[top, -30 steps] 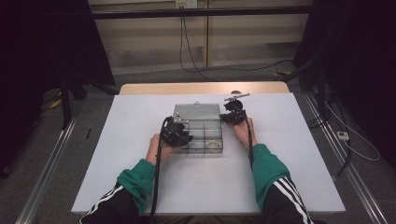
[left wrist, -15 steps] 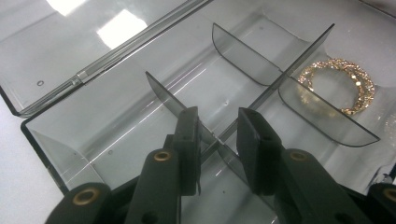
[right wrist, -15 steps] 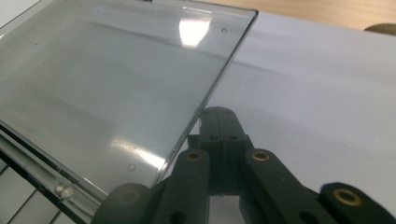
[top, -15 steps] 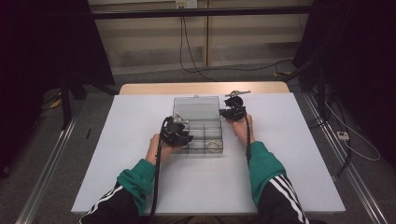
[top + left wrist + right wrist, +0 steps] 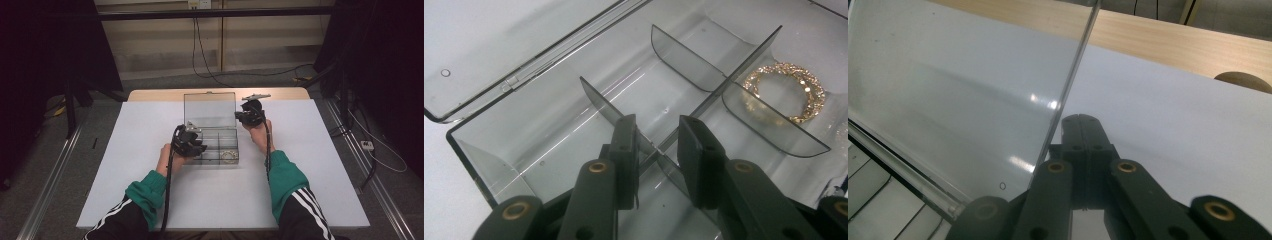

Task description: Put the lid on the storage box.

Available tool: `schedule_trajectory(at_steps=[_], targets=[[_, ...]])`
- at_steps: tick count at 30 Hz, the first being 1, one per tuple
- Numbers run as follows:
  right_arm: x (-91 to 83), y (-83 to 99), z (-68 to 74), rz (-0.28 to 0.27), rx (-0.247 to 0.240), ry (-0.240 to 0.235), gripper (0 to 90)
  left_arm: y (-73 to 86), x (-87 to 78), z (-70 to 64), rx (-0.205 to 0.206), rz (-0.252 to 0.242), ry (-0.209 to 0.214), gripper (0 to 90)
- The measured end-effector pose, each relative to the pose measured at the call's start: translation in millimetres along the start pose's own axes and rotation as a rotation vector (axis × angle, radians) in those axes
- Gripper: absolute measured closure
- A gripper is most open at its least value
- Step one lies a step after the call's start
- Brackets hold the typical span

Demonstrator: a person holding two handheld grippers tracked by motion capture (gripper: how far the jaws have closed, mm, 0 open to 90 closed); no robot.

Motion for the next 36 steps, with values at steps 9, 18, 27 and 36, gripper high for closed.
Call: schedule_trajectory(at_steps=[9, 18, 27, 36], targets=[[-4.3, -3.7, 2.1, -0.018, -0.021, 0.007, 90.0, 0.0, -0.1, 0.4, 0.0, 0.0, 0.005, 70.2], [-8.3, -6.6, 3.7, -0.042, -0.026, 0.006, 90.0, 0.0, -0.2, 0.9, 0.001, 0.002, 0.013, 70.2], [-14.9, -12.0, 6.5, -0.07, -0.04, -0.005, 90.0, -0.1, -0.2, 0.9, 0.001, 0.003, 0.013, 70.2], [-19.9, -17.3, 10.6, -0.078, -0.045, -0.018, 90.0, 0.0, -0.1, 1.0, 0.0, 0.002, 0.015, 70.1]])
Point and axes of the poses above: each handheld gripper's, and its own axes: x roughly forward along the jaws, y roughly out of its underside, z roughly to its left, the point moved 1 cm from there along x, roughly forward along the jaws
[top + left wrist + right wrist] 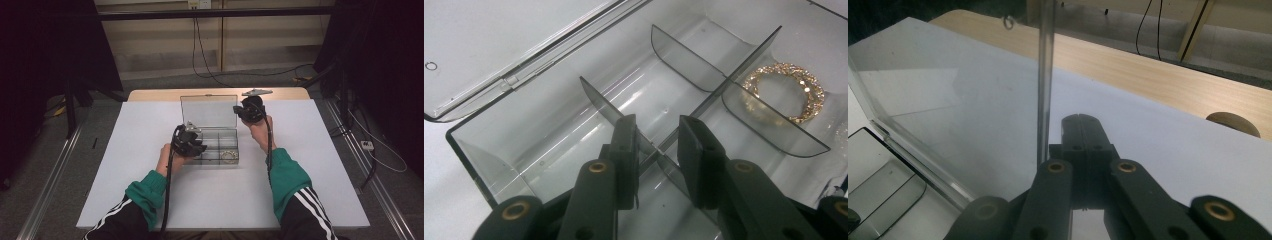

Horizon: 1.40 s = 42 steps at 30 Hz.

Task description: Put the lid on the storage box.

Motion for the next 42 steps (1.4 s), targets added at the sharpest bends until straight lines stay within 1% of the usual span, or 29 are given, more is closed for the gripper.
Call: schedule_trajectory(at_steps=[2, 4, 10, 14, 15, 16, 17, 18, 19, 20, 21, 23, 25, 27, 31, 34, 37, 42], targets=[[-0.8, -1.4, 1.0, -0.003, -0.003, -0.002, 90.0, 0.1, 0.1, -0.2, -0.001, -0.002, -0.007, 70.0], [-2.2, -2.8, 1.0, -0.008, -0.005, -0.004, 90.0, 0.0, 0.0, 0.1, -0.001, 0.0, 0.001, 70.0], [-3.9, -3.5, 1.5, -0.005, -0.008, -0.01, 90.0, -0.3, 0.0, 0.2, -0.002, 0.003, 0.003, 69.8], [-4.4, -3.9, 1.7, -0.002, -0.013, -0.011, 90.0, -0.9, 0.0, -0.7, -0.008, 0.006, -0.015, 68.9], [-4.7, -4.1, 1.9, -0.001, -0.014, -0.01, 90.0, -1.4, -0.7, -1.1, -0.006, 0.013, -0.023, 67.1], [-5.1, -4.1, 2.0, 0.0, -0.013, -0.012, 90.0, -2.0, -2.4, -1.3, -0.006, 0.015, -0.037, 61.1], [-5.5, -4.2, 2.0, 0.0, -0.01, -0.017, 90.0, -2.6, -5.5, -1.7, -0.008, 0.011, -0.041, 56.2], [-5.8, -4.1, 1.8, 0.002, -0.015, -0.019, 90.0, -3.2, -9.7, -2.4, -0.012, -0.002, -0.042, 53.4], [-6.2, -4.1, 2.0, 0.004, -0.013, -0.021, 90.0, -4.1, -15.1, -2.7, -0.006, -0.013, -0.058, 48.6], [-6.3, -4.1, 1.9, 0.004, -0.014, -0.024, 90.0, -4.7, -20.7, -3.1, -0.005, -0.026, -0.07, 41.2], [-6.6, -4.1, 1.9, 0.005, -0.015, -0.026, 90.0, -5.0, -26.3, -2.9, -0.015, -0.039, -0.064, 36.0], [-7.4, -4.3, 2.5, 0.009, -0.016, -0.025, 90.0, -4.8, -37.0, -0.3, -0.023, -0.058, -0.065, 27.1], [-8.6, -4.9, 3.0, 0.009, -0.017, -0.029, 90.0, -3.0, -45.1, 2.2, -0.029, -0.069, -0.064, 20.5], [-9.8, -5.3, 3.2, 0.011, -0.02, -0.032, 90.0, 0.1, -51.2, 5.0, -0.028, -0.071, -0.074, 15.1], [-10.8, -5.6, 3.3, 0.016, -0.028, -0.033, 90.0, 10.7, -60.4, 8.0, -0.032, -0.067, -0.09, 8.3], [-11.2, -5.7, 3.5, 0.017, -0.027, -0.034, 90.0, 20.8, -64.7, 7.4, -0.035, -0.059, -0.098, 5.6], [-11.9, -6.2, 4.0, 0.012, -0.023, -0.037, 90.0, 28.9, -68.4, 6.6, -0.024, -0.045, -0.114, 4.3], [-12.9, -6.4, 4.5, 0.018, -0.023, -0.038, 90.0, 41.4, -75.0, 6.4, -0.03, -0.038, -0.118, 3.0]])
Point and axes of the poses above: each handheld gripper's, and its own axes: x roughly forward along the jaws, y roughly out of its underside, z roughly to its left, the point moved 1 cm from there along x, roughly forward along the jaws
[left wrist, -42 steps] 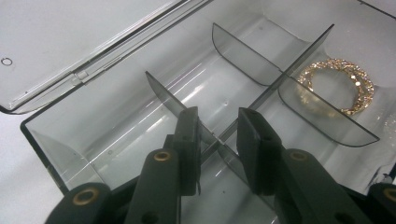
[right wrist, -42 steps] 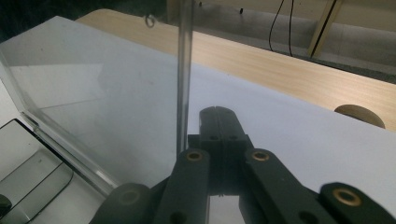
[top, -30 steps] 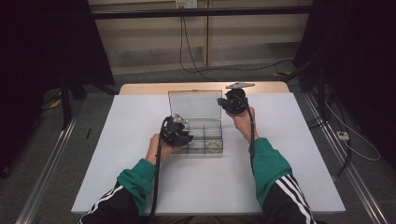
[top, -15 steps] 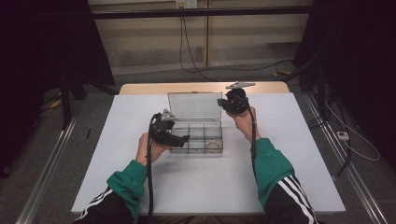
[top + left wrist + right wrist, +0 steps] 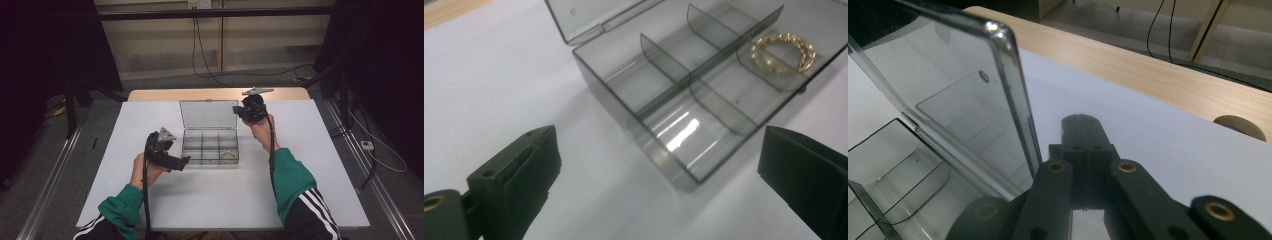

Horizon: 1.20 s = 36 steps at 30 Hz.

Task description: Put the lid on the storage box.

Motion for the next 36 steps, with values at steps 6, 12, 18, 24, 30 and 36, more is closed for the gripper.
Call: schedule_trajectory(at_steps=[6, 12, 18, 24, 30, 36], targets=[[-4.4, -1.0, 2.4, -0.003, -0.001, -0.014, 90.0, 12.3, -8.7, 6.0, -0.023, 0.0, -0.003, 2.4], [-14.9, 4.0, 7.1, 0.002, -0.035, -0.031, 90.0, 19.5, -15.3, 7.2, -0.029, -0.001, 0.002, 2.2], [-31.8, 17.5, 13.7, 0.016, -0.066, -0.058, 90.0, 24.7, -23.0, 3.2, -0.024, -0.013, 0.006, 1.7], [-50.3, 37.7, 22.5, 0.044, -0.088, -0.071, 90.0, 29.6, -25.8, -2.5, -0.007, -0.011, 0.006, 1.6], [-68.2, 57.6, 25.7, 0.057, -0.075, -0.076, 87.2, 33.6, -28.7, -6.1, 0.001, -0.021, 0.001, 1.3], [-84.1, 71.3, 26.0, 0.074, -0.071, -0.091, 67.5, 38.2, -33.5, -9.1, 0.009, -0.034, 0.0, 0.7]])
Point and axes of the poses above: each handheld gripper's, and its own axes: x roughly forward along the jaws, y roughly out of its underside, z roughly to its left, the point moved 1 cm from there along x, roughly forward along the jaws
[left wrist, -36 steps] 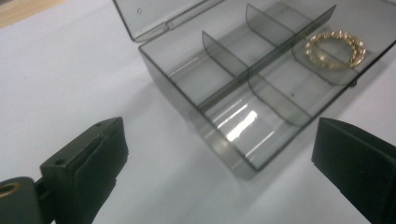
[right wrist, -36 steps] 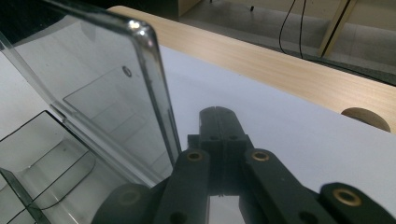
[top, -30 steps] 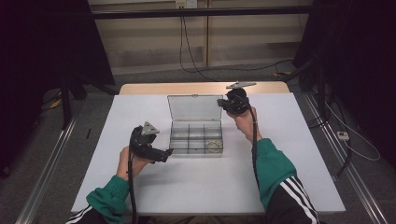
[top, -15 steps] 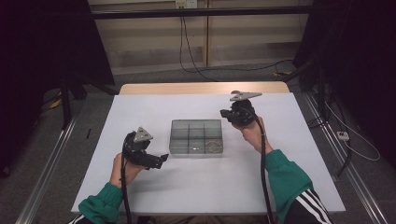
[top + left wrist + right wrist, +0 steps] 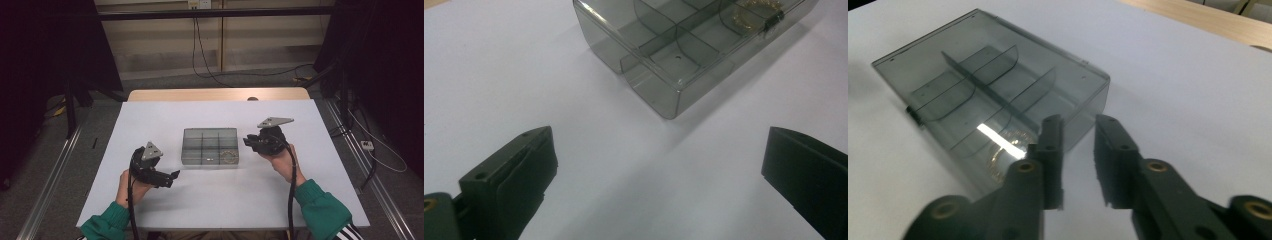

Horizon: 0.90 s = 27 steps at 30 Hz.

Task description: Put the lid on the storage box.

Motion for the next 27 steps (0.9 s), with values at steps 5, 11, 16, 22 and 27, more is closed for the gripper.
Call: schedule_trajectory(at_steps=[5, 11, 16, 22, 27], targets=[[-12.1, 10.6, 3.7, 0.011, 0.001, -0.023, 42.6, 4.8, -5.0, -1.6, -0.001, -0.005, -0.002, 0.4], [-24.6, 19.8, 8.8, 0.014, 0.002, -0.033, 20.5, 10.0, -8.7, -2.7, -0.005, -0.009, -0.006, 0.2], [-33.8, 28.4, 13.0, 0.013, 0.008, -0.037, 10.0, 13.8, -10.4, -4.0, -0.003, -0.001, -0.006, 0.1], [-43.9, 37.3, 17.0, 0.011, 0.01, -0.044, 2.6, 17.4, -12.1, -7.0, 0.0, -0.002, -0.002, 0.0], [-51.0, 48.2, 19.2, 0.02, 0.02, -0.043, 0.6, 20.6, -13.3, -7.8, -0.005, -0.01, -0.004, 0.0]])
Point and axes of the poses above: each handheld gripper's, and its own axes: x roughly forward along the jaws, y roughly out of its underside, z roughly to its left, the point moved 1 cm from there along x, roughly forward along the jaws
